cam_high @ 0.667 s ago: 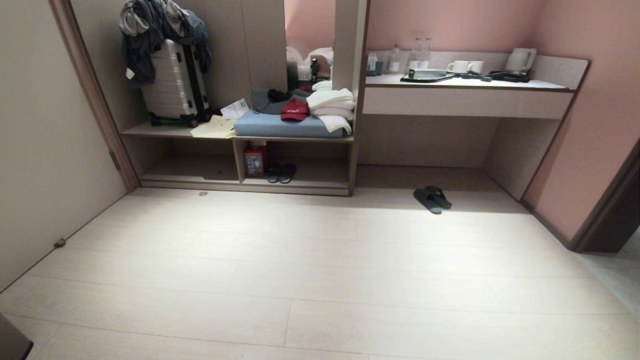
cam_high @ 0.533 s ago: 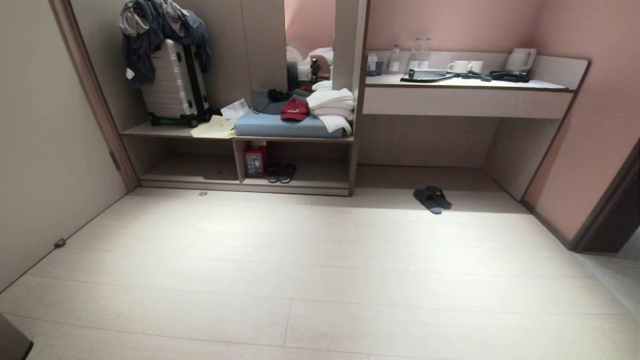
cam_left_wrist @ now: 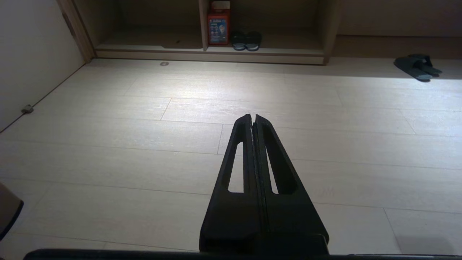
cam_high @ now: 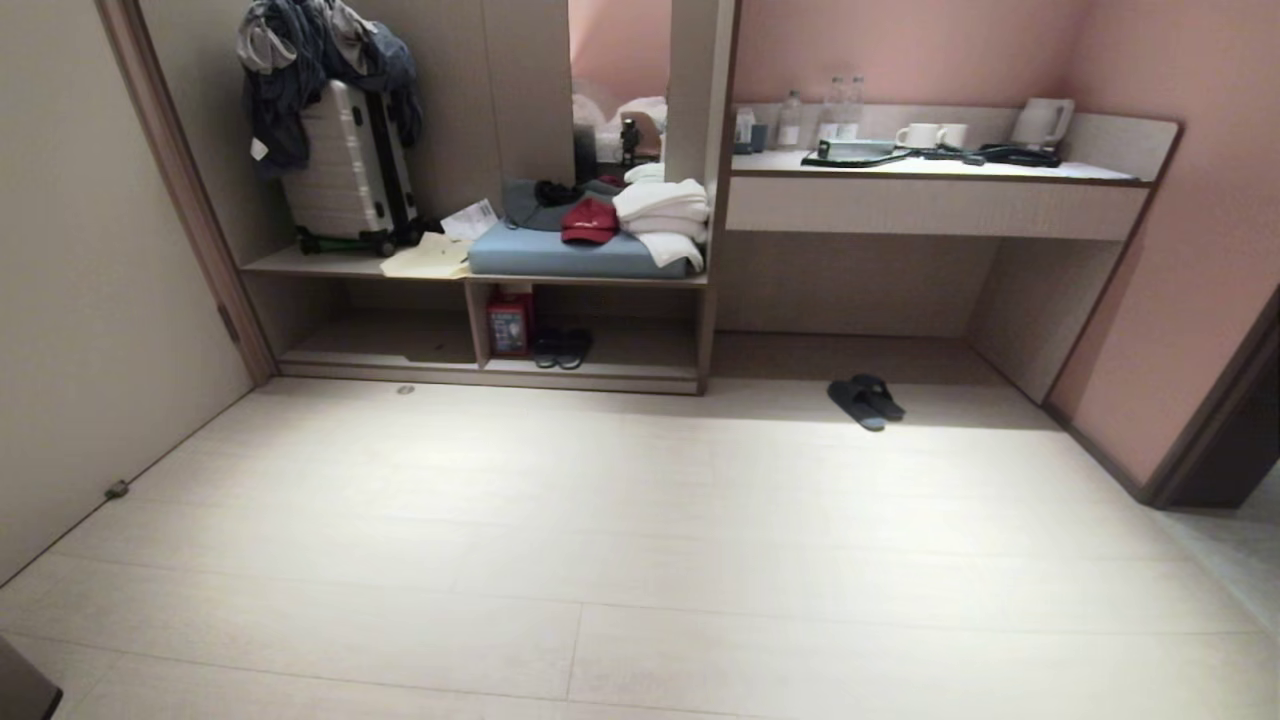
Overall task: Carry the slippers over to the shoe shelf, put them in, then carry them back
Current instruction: Pick up the slippers on the floor
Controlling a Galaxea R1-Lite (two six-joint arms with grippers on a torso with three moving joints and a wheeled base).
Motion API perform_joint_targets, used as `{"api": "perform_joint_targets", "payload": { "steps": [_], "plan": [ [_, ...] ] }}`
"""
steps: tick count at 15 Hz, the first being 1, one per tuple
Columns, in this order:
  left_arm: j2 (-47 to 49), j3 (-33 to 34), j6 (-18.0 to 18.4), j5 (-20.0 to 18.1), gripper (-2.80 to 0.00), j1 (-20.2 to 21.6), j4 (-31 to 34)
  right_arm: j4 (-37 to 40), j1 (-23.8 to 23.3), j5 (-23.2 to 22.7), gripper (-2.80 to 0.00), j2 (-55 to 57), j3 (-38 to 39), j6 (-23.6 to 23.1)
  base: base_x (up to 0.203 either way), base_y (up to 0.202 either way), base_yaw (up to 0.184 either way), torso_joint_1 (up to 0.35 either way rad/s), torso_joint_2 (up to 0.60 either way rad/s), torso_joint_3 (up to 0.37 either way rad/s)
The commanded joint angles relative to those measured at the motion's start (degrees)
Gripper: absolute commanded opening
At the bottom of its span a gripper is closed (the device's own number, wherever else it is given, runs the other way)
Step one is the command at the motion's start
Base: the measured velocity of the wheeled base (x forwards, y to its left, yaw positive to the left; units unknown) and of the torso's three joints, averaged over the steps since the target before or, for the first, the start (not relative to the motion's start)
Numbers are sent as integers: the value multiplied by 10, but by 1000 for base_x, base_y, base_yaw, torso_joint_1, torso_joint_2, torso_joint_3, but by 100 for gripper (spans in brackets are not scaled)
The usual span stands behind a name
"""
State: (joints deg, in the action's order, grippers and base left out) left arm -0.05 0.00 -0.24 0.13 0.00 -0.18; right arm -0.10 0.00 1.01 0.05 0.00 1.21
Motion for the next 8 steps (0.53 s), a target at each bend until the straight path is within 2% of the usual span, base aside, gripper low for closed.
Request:
{"api": "perform_joint_targets", "payload": {
  "steps": [1,8],
  "plan": [
    [0,0,0,0,-280,0,0,0,0,0,-280,0,0,0,182,0,-2,1,2,2],
    [0,0,0,0,-280,0,0,0,0,-1,-280,0,0,-4,200,0,-1,2,3,2]
  ]
}}
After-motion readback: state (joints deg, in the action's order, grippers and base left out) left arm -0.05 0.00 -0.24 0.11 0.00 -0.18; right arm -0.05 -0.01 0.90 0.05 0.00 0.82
